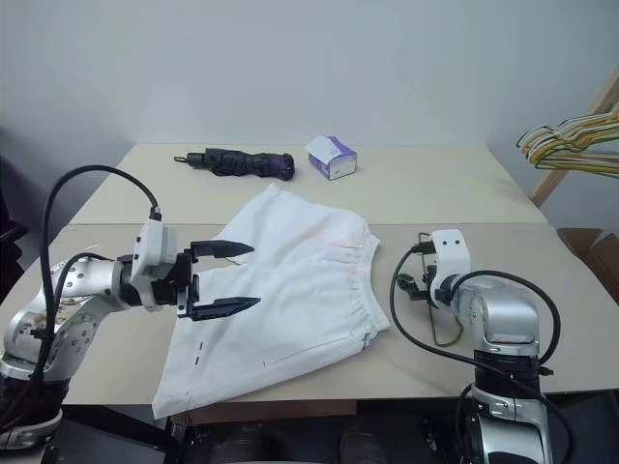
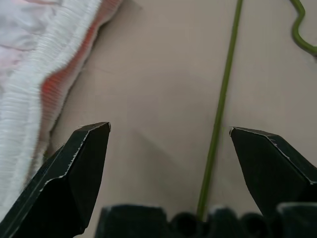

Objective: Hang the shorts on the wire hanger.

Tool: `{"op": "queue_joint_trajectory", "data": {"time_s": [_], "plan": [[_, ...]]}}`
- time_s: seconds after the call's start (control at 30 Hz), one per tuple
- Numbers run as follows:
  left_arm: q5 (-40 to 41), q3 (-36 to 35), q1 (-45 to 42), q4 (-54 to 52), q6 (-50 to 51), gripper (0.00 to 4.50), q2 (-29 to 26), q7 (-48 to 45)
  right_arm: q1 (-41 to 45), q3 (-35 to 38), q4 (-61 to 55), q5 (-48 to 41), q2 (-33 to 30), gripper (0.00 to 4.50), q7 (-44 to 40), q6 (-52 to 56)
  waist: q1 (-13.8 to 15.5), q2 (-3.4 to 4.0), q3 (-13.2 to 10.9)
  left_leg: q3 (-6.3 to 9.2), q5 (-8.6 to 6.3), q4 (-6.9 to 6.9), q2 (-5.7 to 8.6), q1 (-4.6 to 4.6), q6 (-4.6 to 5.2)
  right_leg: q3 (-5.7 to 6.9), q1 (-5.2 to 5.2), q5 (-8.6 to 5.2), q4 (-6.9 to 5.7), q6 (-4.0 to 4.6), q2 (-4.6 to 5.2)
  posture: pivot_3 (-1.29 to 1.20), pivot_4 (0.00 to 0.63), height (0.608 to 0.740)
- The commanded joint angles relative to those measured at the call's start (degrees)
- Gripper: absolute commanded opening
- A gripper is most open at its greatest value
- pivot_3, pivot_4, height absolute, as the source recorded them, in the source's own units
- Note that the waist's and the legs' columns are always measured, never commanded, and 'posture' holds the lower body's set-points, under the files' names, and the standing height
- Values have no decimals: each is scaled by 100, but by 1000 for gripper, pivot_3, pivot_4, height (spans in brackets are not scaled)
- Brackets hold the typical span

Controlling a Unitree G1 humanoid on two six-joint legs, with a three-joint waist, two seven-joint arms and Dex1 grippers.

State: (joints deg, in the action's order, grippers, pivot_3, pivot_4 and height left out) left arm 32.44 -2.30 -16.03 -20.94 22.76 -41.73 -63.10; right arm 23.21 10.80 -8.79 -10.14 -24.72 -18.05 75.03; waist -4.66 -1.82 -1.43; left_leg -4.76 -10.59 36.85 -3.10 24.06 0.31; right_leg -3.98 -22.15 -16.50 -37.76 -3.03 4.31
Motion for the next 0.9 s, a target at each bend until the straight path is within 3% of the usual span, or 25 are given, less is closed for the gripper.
{"op": "queue_joint_trajectory", "data": {"time_s": [0.03, 0.2, 0.3, 0.6, 0.7, 0.9], "plan": [[72, -3, -197, -99, 3, 4470, 80, 107, -103, 11, 140, 51, -51, 4500, 122, -181, -33, 0, 0, 2, 0, 0, 1, 0, 0, 0, 1, -1, 0, -1, 0, -103, 0, 740], [-32, 83, -165, -122, -71, 4470, 78, 80, -239, -187, 328, -74, -139, 4500, -23, -119, -150, 0, 1, 11, 0, 0, 5, 2, 0, 0, 3, -2, 0, -3, 0, -102, 0, 740], [-56, 94, -185, -97, -98, 4500, 94, 96, -294, -296, 402, -18, -150, 3957, 21, -74, -184, 0, 1, 18, 0, 0, 5, 2, 0, 2, 4, -2, 0, -3, -2, -100, 0, 740], [-133, 85, -201, -59, -152, 4500, 161, 210, -440, -485, 524, 38, -228, 864, 93, -264, -223, -33, 23, 26, 0, 0, 5, 1, 0, 7, 10, -3, 3, -4, -2, -97, 0, 740], [-155, 76, -257, -27, -75, 4500, 262, 430, -459, -526, 520, 79, -247, 16, 160, -328, -228, -34, 24, 26, 0, 0, 5, 1, 0, 8, 11, -3, 4, -4, -2, -96, 0, 740], [126, -36, -587, 219, 719, 4500, 744, 1347, -395, -505, 234, 210, -226, 16, 368, -675, -232, -40, 28, 32, 0, 1, 6, -2, 0, 9, 16, -2, 4, -5, -2, -103, 0, 740]]}}
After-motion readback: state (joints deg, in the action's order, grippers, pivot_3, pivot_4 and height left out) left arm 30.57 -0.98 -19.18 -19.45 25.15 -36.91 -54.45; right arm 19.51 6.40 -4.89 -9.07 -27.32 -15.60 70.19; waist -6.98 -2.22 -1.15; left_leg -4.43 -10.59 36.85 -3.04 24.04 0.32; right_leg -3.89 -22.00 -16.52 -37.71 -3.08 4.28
